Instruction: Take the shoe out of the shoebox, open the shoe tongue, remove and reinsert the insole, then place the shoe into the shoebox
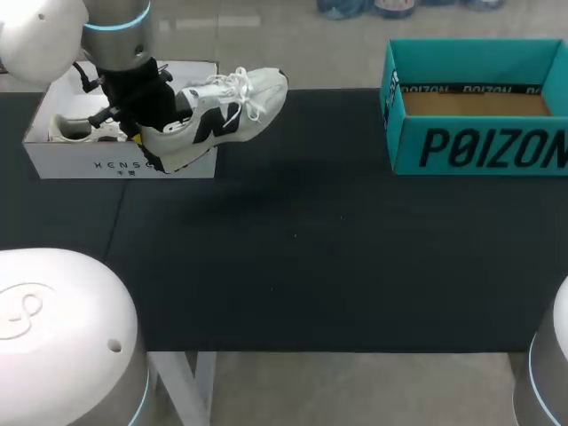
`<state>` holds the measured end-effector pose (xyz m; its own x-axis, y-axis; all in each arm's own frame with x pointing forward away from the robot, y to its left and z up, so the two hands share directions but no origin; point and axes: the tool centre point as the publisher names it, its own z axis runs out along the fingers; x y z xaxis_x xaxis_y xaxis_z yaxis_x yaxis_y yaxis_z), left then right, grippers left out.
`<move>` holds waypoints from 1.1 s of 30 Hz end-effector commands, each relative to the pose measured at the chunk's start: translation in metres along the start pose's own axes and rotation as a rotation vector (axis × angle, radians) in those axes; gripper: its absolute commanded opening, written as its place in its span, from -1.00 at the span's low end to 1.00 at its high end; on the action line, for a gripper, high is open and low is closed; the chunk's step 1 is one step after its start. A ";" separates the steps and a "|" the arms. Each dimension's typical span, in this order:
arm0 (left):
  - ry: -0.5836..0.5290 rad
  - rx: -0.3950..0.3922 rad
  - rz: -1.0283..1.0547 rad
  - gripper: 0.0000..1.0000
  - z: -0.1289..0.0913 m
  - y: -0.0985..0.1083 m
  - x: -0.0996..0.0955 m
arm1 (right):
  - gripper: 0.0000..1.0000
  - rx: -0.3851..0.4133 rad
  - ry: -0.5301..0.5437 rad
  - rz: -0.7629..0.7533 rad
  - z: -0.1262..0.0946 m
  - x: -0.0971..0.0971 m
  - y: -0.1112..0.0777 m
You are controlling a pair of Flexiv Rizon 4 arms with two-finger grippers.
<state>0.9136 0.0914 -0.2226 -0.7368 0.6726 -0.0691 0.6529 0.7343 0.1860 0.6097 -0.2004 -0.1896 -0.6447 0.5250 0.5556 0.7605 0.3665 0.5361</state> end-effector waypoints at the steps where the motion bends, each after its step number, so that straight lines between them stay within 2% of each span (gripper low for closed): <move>1: 0.000 0.000 0.001 -1.00 -0.001 0.001 0.000 | 1.00 -0.009 -0.271 0.000 0.001 0.008 -0.005; 20: 0.000 0.000 0.001 -1.00 -0.001 0.001 0.000 | 1.00 -0.009 -0.271 0.000 0.001 0.008 -0.005; 23: -0.003 -0.015 0.042 -1.00 0.000 0.027 0.001 | 1.00 -0.009 -0.271 0.000 0.001 0.008 -0.005; 25: -0.010 -0.059 0.076 -1.00 -0.002 0.045 0.001 | 1.00 -0.009 -0.271 0.000 0.001 0.008 -0.005; 28: -0.014 -0.084 0.125 -1.00 -0.002 0.068 -0.001 | 1.00 -0.009 -0.271 0.000 0.001 0.008 -0.005; 30: -0.007 -0.091 0.155 -1.00 0.001 0.081 -0.002 | 1.00 -0.009 -0.271 0.000 0.001 0.008 -0.005; 33: -0.025 -0.052 0.204 -1.00 0.001 0.102 -0.006 | 1.00 -0.009 -0.271 0.000 0.001 0.008 -0.005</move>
<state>0.9681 0.1486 -0.2068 -0.6004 0.7986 -0.0416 0.7575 0.5846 0.2907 0.6097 -0.2004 -0.1896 -0.6447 0.5250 0.5556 0.7605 0.3666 0.5360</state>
